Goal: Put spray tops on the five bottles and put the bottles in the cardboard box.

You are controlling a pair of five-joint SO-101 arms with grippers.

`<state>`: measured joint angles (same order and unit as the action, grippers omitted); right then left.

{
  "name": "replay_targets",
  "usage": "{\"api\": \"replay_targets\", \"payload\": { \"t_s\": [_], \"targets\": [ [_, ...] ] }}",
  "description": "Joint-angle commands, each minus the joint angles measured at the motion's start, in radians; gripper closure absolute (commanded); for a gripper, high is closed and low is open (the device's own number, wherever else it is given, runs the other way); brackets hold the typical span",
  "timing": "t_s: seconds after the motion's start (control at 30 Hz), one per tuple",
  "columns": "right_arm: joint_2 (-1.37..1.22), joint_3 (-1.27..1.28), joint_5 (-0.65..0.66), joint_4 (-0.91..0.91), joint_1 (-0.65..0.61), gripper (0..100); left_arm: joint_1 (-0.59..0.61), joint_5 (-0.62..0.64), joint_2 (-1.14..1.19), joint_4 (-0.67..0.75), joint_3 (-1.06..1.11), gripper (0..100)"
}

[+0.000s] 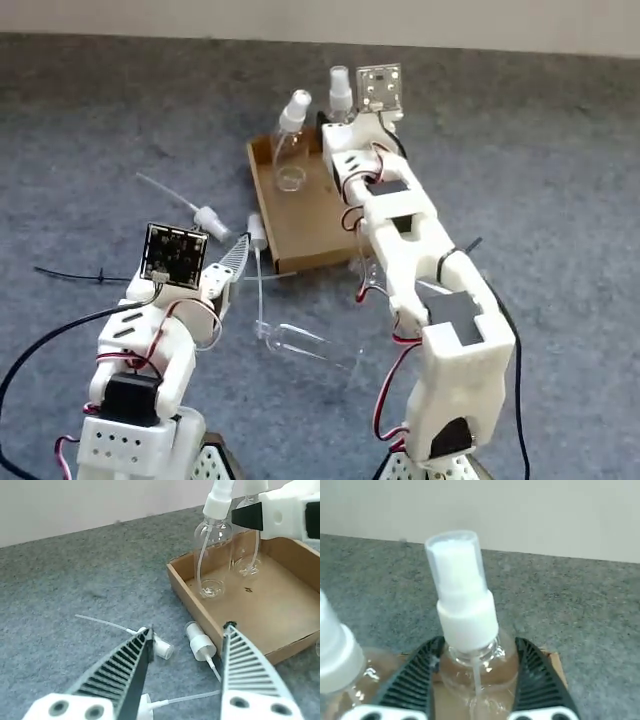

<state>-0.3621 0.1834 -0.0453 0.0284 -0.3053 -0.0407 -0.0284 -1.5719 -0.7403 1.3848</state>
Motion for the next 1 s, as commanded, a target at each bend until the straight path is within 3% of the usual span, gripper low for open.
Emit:
{"api": "replay_targets", "payload": {
  "t_s": [0.0,0.43,0.8,0.97],
  "targets": [
    [0.022,-0.061,0.011,-0.013,0.012,90.4,0.008,-0.005,-0.010,0.025,-0.004,79],
    [0.022,-0.062,0.009,-0.070,0.005,80.1,0.008,-0.005,-0.010,0.025,-0.004,79],
    [0.024,-0.113,0.009,-0.120,0.005,78.8,0.008,-0.005,-0.010,0.025,-0.004,79],
    [0.022,-0.228,0.009,-0.236,0.007,78.8,0.008,-0.005,-0.008,0.026,-0.004,79]
  ]
}}
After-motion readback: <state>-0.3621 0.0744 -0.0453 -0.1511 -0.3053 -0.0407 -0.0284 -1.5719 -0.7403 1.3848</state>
